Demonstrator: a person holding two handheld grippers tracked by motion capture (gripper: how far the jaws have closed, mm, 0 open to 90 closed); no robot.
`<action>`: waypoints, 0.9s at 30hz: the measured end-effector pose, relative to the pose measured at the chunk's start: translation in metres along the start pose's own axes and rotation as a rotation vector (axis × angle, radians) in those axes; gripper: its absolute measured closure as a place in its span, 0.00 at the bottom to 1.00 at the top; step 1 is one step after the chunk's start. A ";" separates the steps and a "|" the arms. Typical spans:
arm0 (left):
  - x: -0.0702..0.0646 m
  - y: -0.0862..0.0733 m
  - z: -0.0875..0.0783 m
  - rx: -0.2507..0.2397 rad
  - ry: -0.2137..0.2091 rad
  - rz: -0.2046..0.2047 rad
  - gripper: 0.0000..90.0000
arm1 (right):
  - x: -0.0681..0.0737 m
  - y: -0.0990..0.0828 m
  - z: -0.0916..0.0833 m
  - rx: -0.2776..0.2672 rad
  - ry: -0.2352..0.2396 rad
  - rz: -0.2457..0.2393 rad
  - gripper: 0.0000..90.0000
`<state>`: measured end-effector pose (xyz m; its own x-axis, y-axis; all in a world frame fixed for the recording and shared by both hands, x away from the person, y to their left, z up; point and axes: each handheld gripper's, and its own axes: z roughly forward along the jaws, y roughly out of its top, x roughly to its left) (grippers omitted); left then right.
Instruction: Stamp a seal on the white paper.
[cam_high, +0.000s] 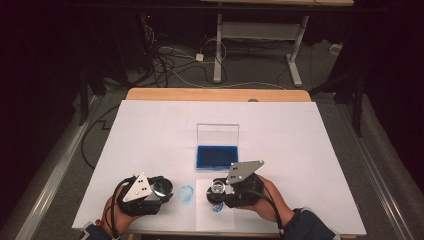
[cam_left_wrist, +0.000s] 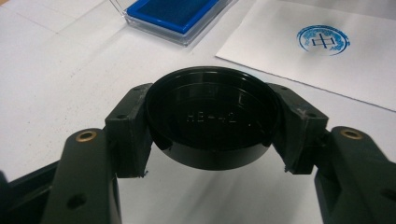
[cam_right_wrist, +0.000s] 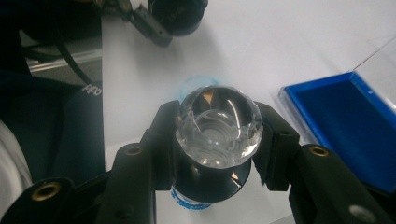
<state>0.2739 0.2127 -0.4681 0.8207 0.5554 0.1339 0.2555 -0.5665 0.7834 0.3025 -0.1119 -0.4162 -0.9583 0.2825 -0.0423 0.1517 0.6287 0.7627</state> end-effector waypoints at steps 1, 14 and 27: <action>0.000 0.000 0.000 -0.001 -0.002 0.002 0.40 | 0.000 0.001 -0.002 -0.008 -0.005 0.003 0.63; -0.008 0.010 0.011 -0.017 -0.045 0.011 0.40 | -0.006 0.009 -0.027 -0.079 -0.061 0.006 0.63; -0.015 0.018 0.023 -0.029 -0.089 0.022 0.40 | -0.009 0.016 -0.037 -0.118 -0.068 0.002 0.63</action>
<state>0.2783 0.1802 -0.4699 0.8682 0.4864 0.0978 0.2234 -0.5592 0.7984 0.3047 -0.1309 -0.3795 -0.9389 0.3346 -0.0814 0.1199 0.5395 0.8334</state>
